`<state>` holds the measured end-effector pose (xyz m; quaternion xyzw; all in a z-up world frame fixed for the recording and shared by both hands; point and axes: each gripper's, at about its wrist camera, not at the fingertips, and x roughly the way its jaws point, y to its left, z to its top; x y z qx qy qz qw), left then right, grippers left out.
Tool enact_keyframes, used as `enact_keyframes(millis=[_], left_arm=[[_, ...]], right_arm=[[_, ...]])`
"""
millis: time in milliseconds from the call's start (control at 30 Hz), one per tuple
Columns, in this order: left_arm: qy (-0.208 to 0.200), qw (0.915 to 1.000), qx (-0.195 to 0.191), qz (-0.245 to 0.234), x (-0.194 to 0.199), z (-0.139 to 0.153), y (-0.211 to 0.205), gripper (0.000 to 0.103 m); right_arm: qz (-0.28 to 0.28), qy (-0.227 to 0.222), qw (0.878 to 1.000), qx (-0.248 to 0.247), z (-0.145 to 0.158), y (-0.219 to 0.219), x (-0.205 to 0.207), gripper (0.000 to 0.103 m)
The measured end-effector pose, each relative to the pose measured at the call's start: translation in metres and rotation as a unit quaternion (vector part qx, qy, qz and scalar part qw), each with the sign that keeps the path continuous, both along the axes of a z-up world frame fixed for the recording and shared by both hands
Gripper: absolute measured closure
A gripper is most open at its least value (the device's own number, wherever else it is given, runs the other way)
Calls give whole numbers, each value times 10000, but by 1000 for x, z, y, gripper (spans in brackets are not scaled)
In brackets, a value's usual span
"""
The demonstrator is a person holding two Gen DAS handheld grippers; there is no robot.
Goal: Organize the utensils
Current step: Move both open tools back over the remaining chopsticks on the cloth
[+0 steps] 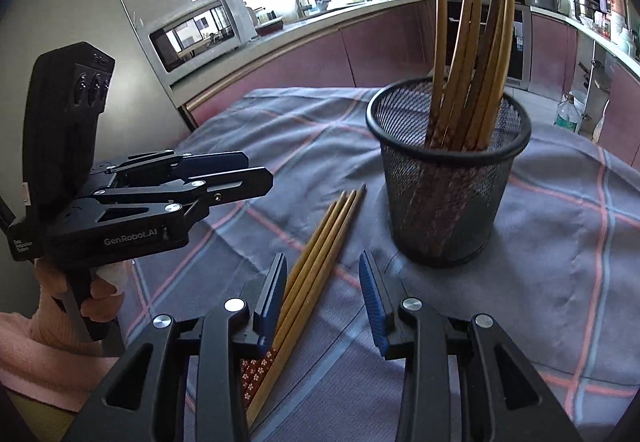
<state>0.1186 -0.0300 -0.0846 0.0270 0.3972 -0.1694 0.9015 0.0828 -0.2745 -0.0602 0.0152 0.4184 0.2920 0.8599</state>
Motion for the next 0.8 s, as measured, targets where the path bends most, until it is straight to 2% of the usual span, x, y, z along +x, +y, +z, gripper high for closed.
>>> enact_keyframes(millis=[100, 267, 800], left_arm=[[193, 9998, -69, 10, -6, -16, 1, 61], [297, 9995, -73, -14, -14, -30, 0, 61], [496, 9985, -67, -207, -20, -39, -18, 58]], right_arm=[[-12, 126, 9999, -96, -11, 8, -2, 68], [-93, 156, 9993, -314, -18, 15, -6, 68], [-235, 144, 9980, -576, -28, 18, -9, 68]])
